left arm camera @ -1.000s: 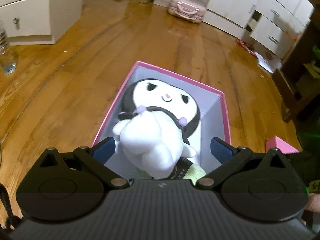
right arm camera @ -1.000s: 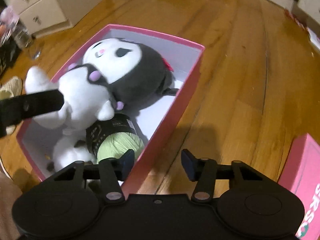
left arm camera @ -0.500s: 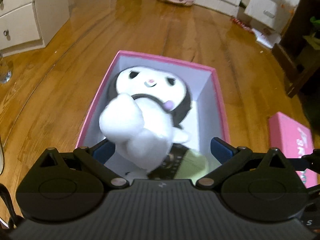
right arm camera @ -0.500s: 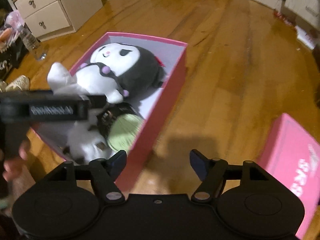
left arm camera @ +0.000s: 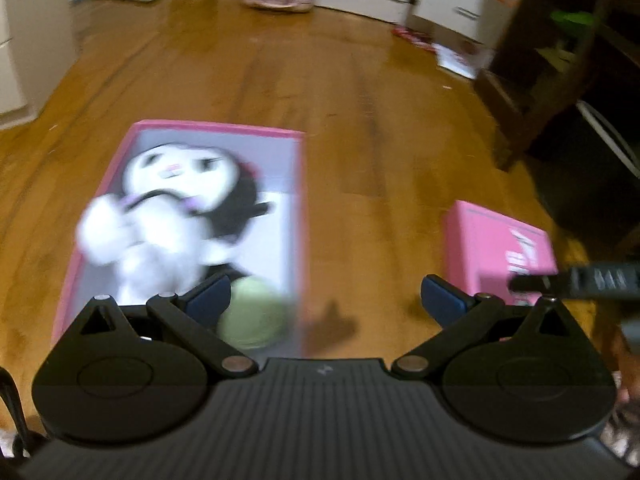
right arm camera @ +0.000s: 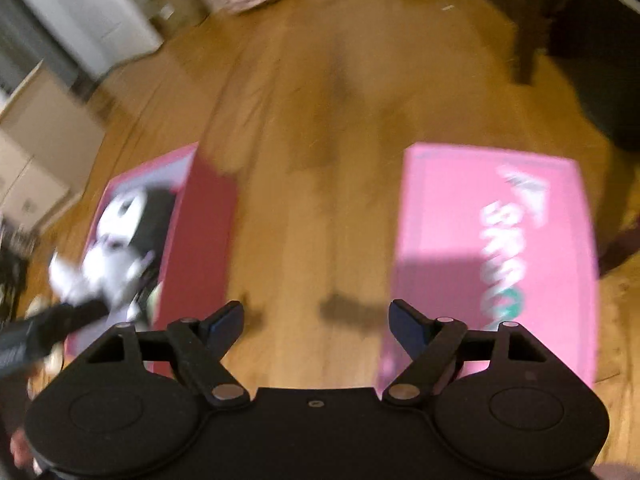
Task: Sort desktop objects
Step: 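Move both tools toward the pink SRSOO lid on the floor, then close the right tool on one lid edge while the left tool grips the opposite edge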
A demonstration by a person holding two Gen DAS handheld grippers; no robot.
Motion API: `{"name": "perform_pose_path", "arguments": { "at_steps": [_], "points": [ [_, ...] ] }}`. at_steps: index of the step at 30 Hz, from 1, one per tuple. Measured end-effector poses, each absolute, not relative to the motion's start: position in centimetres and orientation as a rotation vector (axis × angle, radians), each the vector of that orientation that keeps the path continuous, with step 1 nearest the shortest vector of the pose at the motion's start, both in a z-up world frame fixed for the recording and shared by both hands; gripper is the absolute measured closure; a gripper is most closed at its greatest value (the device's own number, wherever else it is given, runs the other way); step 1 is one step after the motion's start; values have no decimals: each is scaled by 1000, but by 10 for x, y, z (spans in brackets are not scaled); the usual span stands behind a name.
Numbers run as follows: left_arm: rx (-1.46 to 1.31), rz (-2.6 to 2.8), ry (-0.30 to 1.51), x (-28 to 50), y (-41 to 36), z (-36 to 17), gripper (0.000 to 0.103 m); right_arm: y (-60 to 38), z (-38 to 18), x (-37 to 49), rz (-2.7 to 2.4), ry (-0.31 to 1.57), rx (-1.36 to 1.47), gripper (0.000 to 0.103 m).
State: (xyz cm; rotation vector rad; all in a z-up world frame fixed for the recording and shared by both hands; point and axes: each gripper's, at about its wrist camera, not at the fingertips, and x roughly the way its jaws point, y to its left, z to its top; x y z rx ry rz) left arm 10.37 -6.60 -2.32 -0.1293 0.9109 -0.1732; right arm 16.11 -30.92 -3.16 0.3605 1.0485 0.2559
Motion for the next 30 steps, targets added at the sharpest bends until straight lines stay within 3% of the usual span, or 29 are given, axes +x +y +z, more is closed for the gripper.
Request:
{"name": "perform_pose_path", "arguments": {
  "at_steps": [5, 6, 14, 20, 30],
  "points": [
    [-116, -313, 964, 119, -136, -31, 0, -381, -46, 172, 111, 1016, 514, 16],
    [-114, -339, 979, 125, -152, -36, 0, -390, -50, 173, 86, 1019, 519, 12],
    [6, -414, 1072, 162, -241, -96, 0, -424, -74, 179, -64, 1049, 435, 12],
    [-9, -495, 1172, 176, -274, -138, 0, -440, -92, 180, -109, 1080, 466, 12],
    [-103, -537, 1146, 190, -281, -156, 0, -469, -134, 180, -202, 1194, 712, 11]
  ]
}}
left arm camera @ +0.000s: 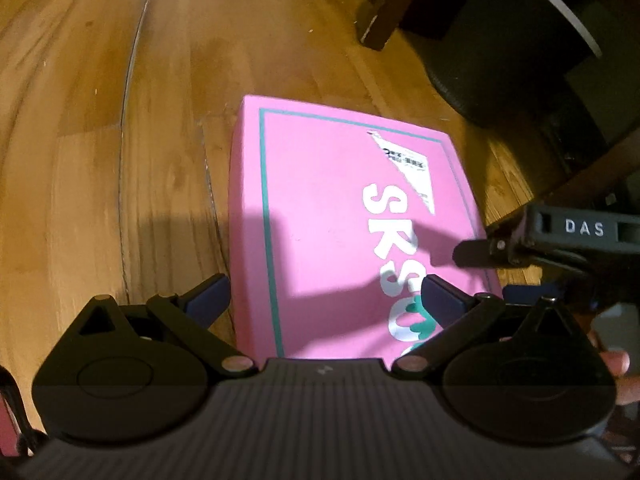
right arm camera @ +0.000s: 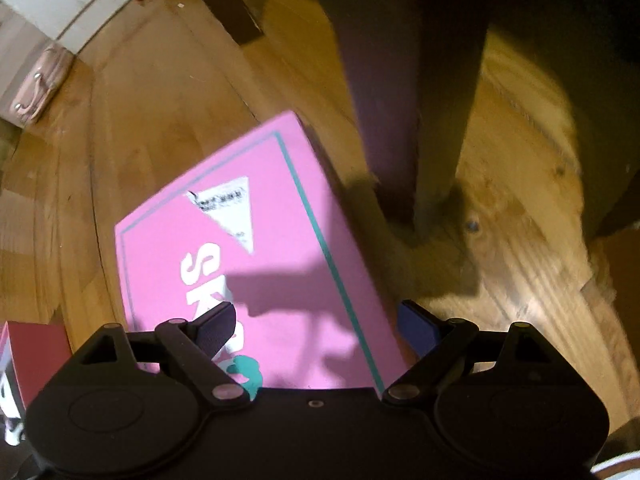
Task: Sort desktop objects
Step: 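Close the right tool on one lid edge while the left tool grips the opposite edge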
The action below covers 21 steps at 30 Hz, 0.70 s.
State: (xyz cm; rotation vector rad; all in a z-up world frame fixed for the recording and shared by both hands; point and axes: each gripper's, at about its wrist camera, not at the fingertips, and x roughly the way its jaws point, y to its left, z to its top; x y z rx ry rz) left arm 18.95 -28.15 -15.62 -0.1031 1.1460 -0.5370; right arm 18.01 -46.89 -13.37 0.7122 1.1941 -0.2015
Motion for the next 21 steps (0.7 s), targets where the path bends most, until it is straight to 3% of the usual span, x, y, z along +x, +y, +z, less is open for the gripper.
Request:
{"name": "perform_pose_path", "arguments": {
  "at_steps": [6, 21],
  "points": [
    [-158, -498, 1158, 195, -271, -172, 0, -478, -143, 176, -257, 1209, 777, 11],
    [-283, -434, 1198, 195, -207, -193, 1, -394, -142, 183, -146, 1312, 572, 10]
  ]
}}
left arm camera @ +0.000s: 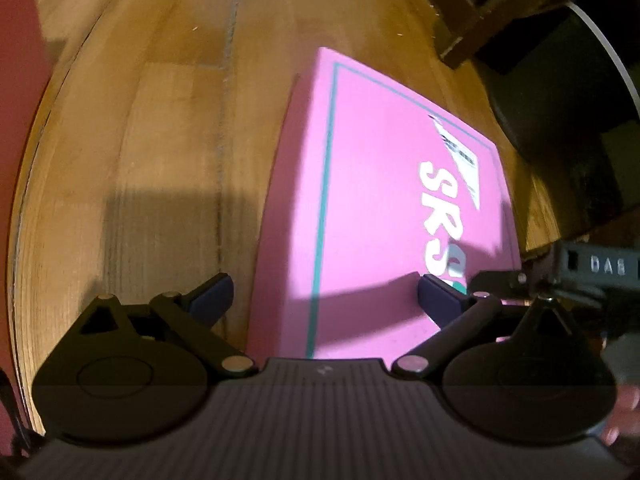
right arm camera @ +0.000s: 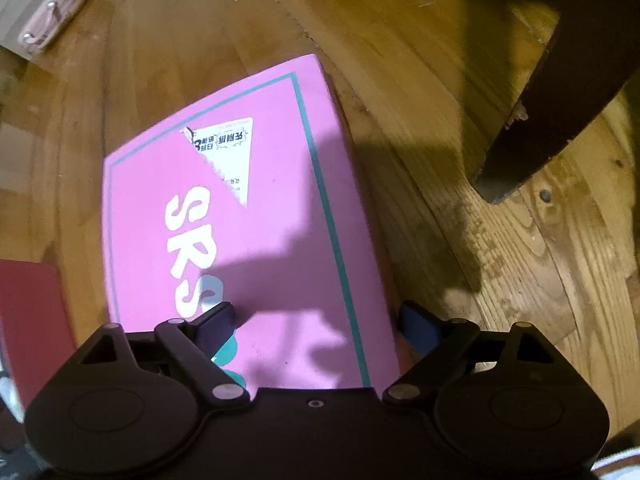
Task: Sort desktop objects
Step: 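Close the right tool on one lid edge while the left tool grips the opposite edge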
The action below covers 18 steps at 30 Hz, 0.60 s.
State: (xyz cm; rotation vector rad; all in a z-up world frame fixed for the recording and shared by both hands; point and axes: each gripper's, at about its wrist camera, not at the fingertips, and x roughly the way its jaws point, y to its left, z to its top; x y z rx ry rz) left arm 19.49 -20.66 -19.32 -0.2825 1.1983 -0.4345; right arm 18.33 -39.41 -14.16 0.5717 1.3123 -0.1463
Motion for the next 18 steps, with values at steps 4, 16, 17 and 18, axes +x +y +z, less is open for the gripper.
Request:
{"name": "perform_pose_path", "arguments": {
  "at_steps": [4, 16, 17, 18],
  "points": [
    [-262, -403, 1234, 196, -211, -190, 1, -382, -142, 177, -170, 1303, 540, 7],
    [-298, -433, 1241, 198, -222, -195, 4, -387, -154, 162, -119, 1264, 598, 0],
    [-291, -426, 1233, 196, -223, -194, 6, -388, -155, 162, -123, 1270, 602, 0],
    [-272, -424, 1221, 193, -225, -192, 7, -387, -154, 161, -127, 1272, 602, 0]
  ]
}}
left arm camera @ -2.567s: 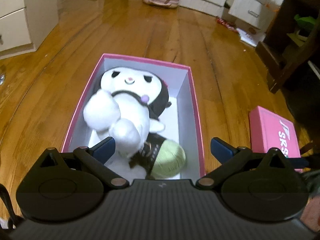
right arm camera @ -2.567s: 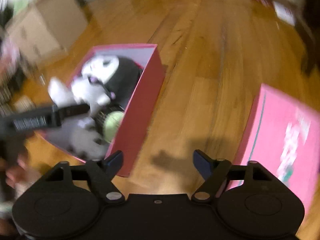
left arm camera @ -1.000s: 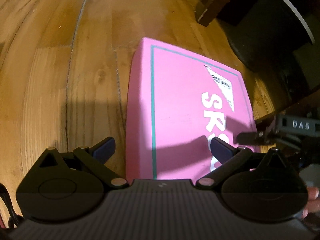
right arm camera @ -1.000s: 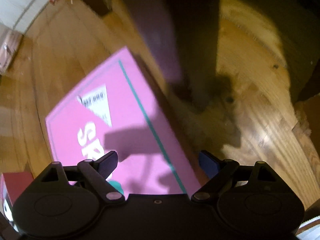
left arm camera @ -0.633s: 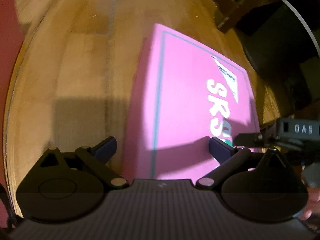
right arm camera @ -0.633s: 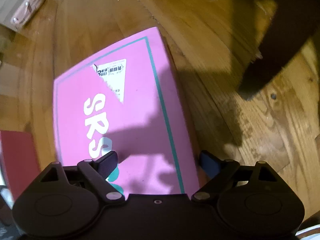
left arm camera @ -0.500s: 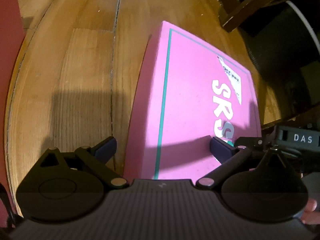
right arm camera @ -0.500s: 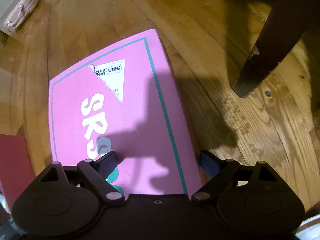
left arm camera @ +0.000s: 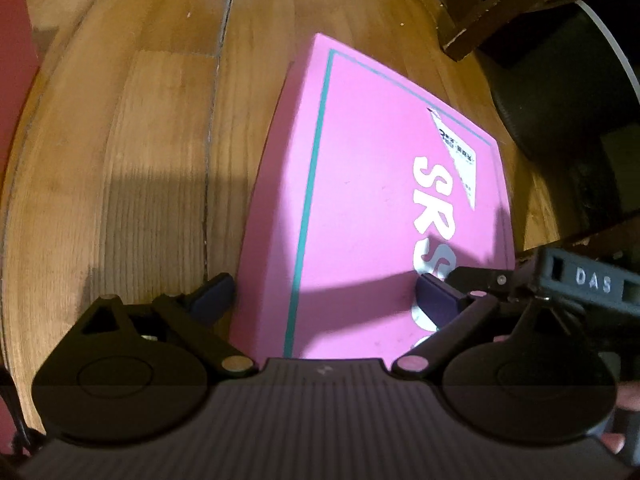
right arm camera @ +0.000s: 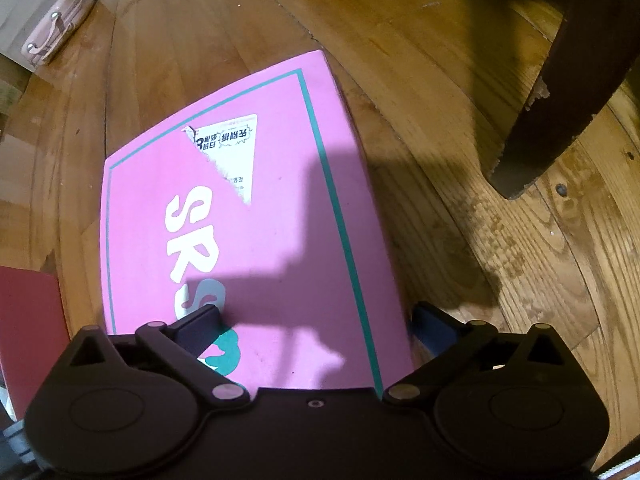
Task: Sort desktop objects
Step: 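Close the right tool on one lid edge while the left tool grips the opposite edge, then lift the pink lid off the floor with both tools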
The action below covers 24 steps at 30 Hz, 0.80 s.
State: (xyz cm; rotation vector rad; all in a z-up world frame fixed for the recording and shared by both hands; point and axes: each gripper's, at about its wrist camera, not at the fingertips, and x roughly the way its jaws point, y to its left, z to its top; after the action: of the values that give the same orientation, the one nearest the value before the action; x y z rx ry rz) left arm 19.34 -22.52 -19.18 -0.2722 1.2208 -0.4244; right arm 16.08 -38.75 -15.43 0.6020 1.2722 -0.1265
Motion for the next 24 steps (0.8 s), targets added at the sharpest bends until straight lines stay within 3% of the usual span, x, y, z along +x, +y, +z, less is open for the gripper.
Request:
{"name": "perform_pose_path", "arguments": {
  "at_steps": [7, 10, 24],
  "points": [
    [-122, -434, 1155, 182, -235, -174, 15, -381, -146, 146, -126, 1239, 576, 2],
    [18, -437, 1102, 174, -240, -159, 15, -378, -137, 139, -81, 1221, 570, 9],
    [187, -400, 1077, 176, -218, -97, 15, -361, -104, 136, 125, 1107, 616, 14]
  ]
}}
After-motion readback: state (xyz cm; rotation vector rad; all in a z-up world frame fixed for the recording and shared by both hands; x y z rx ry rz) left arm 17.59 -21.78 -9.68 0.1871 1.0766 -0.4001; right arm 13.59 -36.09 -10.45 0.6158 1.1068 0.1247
